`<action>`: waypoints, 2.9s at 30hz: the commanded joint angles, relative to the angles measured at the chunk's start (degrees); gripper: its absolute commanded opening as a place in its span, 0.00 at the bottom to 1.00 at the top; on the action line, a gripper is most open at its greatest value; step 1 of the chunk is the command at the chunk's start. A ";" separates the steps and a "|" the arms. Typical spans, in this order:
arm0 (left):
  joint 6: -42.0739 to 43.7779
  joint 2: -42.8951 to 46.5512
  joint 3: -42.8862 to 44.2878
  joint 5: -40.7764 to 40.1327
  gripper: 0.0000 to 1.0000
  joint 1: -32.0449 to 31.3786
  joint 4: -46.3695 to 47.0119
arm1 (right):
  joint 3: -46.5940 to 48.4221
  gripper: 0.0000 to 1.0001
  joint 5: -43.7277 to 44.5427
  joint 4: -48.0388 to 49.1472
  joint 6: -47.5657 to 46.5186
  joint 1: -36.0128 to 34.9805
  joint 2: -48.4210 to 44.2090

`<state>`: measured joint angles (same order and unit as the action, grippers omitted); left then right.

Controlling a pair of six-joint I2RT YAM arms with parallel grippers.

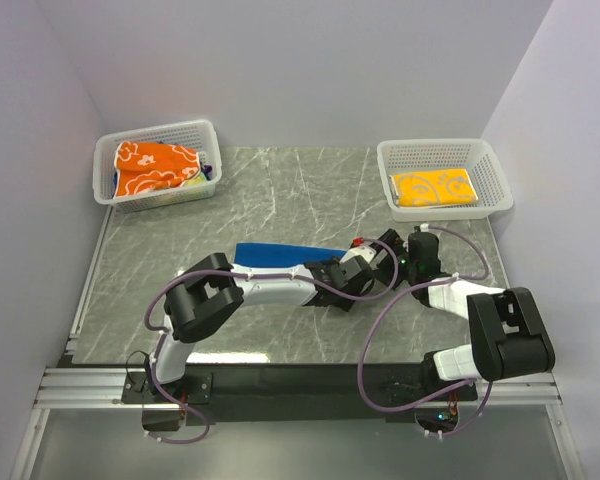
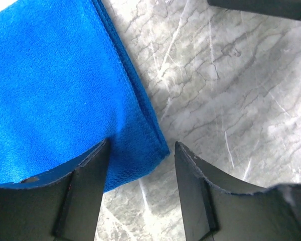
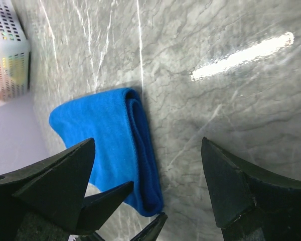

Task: Fold and stack the towels
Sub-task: Neatly place the folded towel into the bin

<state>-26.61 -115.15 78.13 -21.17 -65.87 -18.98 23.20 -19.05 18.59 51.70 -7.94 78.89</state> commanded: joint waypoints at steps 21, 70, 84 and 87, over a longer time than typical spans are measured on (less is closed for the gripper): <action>-2.66 -3.51 2.38 -3.53 0.01 -0.49 -5.29 | -3.51 0.92 -5.02 2.41 -0.73 0.65 3.63; -7.58 12.82 -2.09 3.32 0.77 1.79 -0.44 | 11.77 0.00 -8.64 -5.63 -6.06 -7.53 15.59; -0.74 50.17 -17.48 5.18 0.93 25.50 -16.60 | 45.59 0.00 -0.90 -40.01 -31.91 -3.04 19.88; 3.22 55.19 -20.28 2.37 0.99 33.07 -16.35 | 55.08 0.00 -0.03 -45.28 -35.43 -1.99 23.92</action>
<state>-28.99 -64.58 60.34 -16.73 -37.36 -32.18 70.26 -21.54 -18.41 23.38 -11.38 99.72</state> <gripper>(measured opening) 0.971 0.103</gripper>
